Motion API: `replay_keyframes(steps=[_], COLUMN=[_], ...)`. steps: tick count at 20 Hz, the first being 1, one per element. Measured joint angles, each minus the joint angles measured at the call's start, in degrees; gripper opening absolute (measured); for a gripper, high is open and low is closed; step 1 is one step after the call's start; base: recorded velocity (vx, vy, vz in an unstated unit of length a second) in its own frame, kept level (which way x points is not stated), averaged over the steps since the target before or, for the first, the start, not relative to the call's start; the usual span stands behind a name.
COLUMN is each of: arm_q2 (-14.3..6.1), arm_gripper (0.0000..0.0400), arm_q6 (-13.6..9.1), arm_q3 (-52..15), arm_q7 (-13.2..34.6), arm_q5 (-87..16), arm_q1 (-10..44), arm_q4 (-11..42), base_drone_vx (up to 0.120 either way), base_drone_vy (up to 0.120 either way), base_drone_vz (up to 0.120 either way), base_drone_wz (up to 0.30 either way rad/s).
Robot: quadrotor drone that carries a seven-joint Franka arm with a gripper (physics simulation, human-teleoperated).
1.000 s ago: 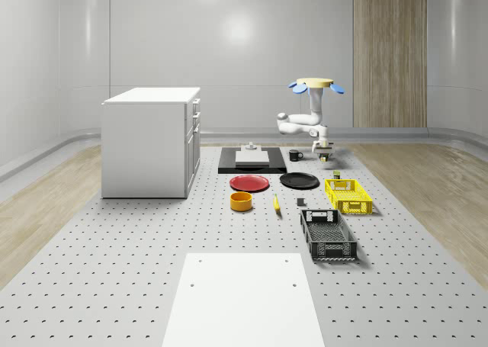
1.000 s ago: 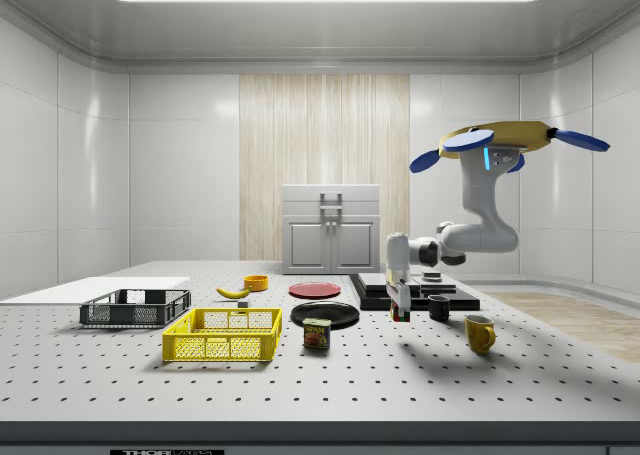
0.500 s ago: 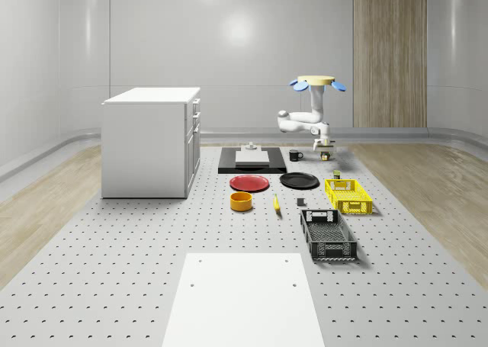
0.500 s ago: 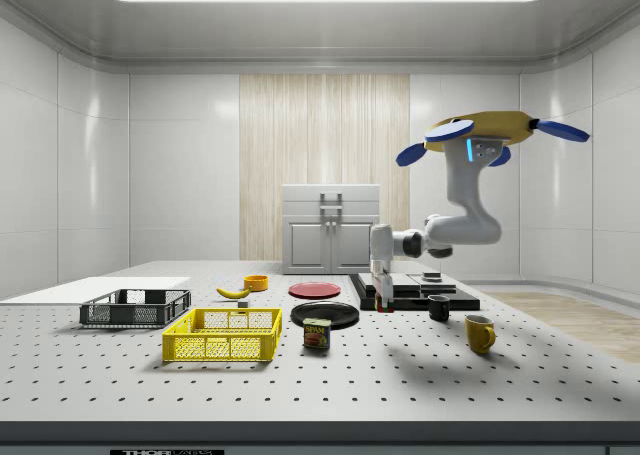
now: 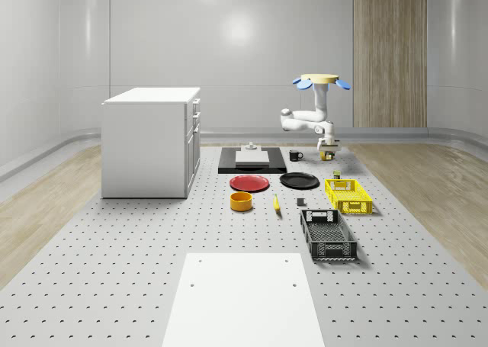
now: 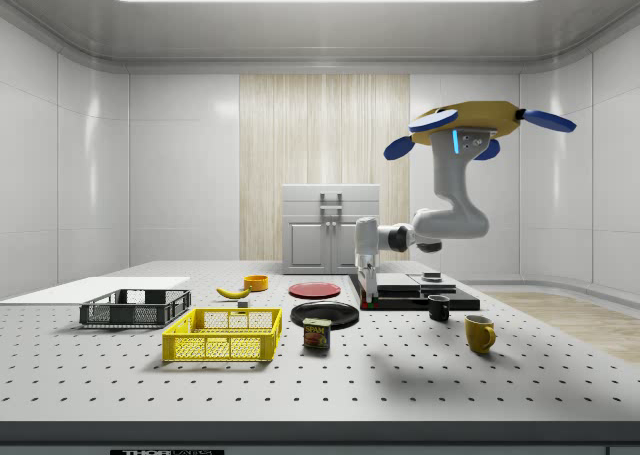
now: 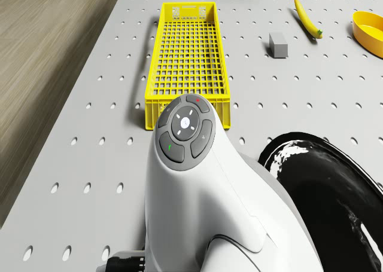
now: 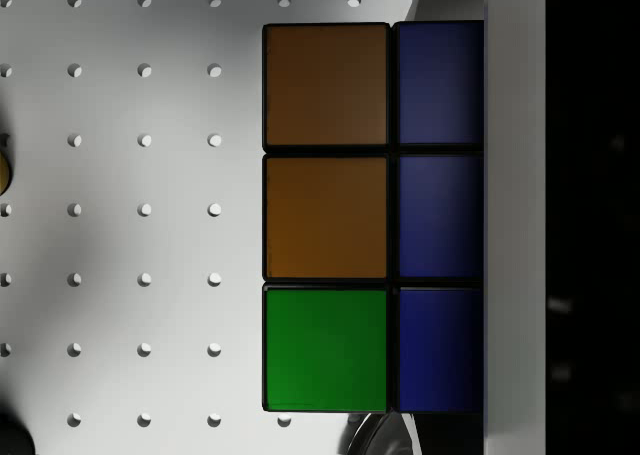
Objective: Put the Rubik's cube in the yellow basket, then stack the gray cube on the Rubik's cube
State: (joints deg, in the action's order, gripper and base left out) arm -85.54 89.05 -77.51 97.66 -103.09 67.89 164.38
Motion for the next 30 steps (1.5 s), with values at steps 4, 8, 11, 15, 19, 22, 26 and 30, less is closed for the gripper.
replay_keyframes(steps=[4,8,11,15,19,22,26,30], arm_q2=[-0.30,-0.58,-0.78,-1.03,-1.27,-1.44,-1.66,-1.86], arm_gripper=[0.0325,0.0325,0.0325,0.0325,0.0325,0.0325,0.0325,0.0325], arm_q6=[0.28,0.54,0.73,0.96,1.19,1.35,1.55,1.74], arm_q3=[-0.05,-0.09,-0.12,-0.16,-0.20,-0.22,-0.26,-0.28], arm_q7=[0.06,0.11,0.14,0.19,0.23,0.26,0.30,0.34], arm_q5=[0.13,0.24,0.32,0.43,0.53,0.59,0.68,0.76], arm_q1=[0.07,0.13,0.18,0.24,0.30,0.33,0.38,0.43], arm_q4=[-0.01,-0.02,-0.03,-0.05,-0.06,-0.06,-0.07,-0.08], base_drone_vx=[0.120,0.120,0.120,0.120,0.120,0.120,0.120,0.120], base_drone_vy=[0.000,0.000,0.000,0.100,0.000,0.000,0.000,0.000], base_drone_vz=[0.000,0.000,0.000,0.000,0.000,0.000,0.000,0.000], base_drone_wz=[0.000,0.000,0.000,0.000,0.000,0.000,0.000,0.000])
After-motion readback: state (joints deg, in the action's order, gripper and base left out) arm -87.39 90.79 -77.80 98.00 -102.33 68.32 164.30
